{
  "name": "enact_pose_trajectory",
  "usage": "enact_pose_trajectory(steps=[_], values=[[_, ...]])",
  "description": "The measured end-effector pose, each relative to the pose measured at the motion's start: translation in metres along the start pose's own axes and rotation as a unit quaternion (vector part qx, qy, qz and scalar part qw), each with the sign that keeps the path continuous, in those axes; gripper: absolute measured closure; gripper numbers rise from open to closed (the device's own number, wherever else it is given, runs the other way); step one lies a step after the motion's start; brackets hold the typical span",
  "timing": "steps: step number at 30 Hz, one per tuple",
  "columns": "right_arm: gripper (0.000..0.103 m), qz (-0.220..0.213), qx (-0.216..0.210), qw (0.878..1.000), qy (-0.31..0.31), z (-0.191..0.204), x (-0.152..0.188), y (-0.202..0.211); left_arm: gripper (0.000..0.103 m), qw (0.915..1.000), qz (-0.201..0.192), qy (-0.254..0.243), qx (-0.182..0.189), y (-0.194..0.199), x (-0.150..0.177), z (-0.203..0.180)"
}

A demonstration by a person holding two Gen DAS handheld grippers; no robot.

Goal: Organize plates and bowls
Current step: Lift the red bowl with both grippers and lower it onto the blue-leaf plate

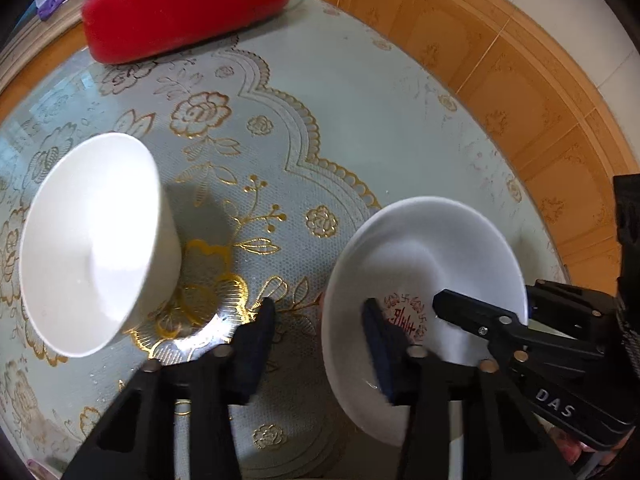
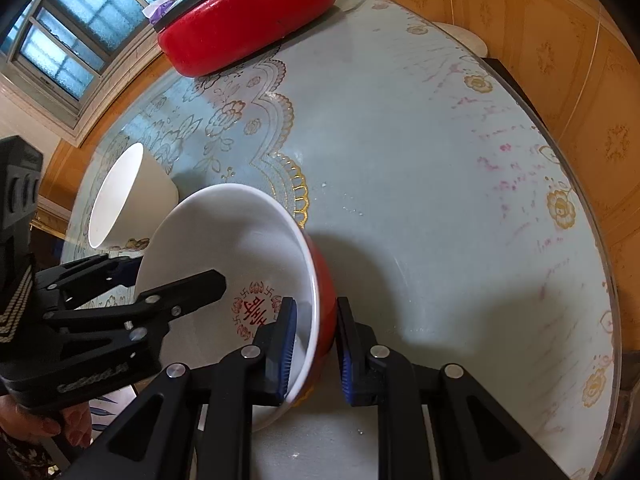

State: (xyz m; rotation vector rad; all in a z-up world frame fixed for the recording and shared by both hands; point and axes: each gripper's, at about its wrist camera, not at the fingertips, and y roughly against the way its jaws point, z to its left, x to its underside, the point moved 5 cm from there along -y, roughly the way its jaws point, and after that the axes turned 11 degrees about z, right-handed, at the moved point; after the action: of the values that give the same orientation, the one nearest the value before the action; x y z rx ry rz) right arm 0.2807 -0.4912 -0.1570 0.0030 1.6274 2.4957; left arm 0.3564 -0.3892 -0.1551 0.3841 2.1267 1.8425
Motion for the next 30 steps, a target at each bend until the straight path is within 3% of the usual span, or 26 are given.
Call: enact_pose_trajectory(steps=[3,5,8,12,30], values=[[0.084,-0.002,0.000,1.000,0.005,0.000,0.001,0.000,0.068,1.0000,-0.001,-0.006,0.007,-0.002,-0.002,-0.003],[0.084,-0.003,-0.002,1.000,0.006,0.000,0.001,0.001,0.080,0.9998,-0.003,-0.017,0.010,-0.002,-0.003,-0.009],[0.085,-0.001,-0.007,1.000,-0.002,-0.001,0.001,0.002,0.080,0.9992,-0.011,-0.039,-0.004,-0.002,-0.003,-0.016],[0.088,0.005,-0.042,0.998,-0.039,-0.013,-0.001,0.003,0.084,0.9991,-0.016,-0.037,0.014,-0.002,-0.001,-0.016],[0.089,0.000,-0.096,0.992,-0.083,-0.017,0.004,0.023,0.084,0.9971,-0.060,-0.024,0.041,0.034,0.012,-0.017]])
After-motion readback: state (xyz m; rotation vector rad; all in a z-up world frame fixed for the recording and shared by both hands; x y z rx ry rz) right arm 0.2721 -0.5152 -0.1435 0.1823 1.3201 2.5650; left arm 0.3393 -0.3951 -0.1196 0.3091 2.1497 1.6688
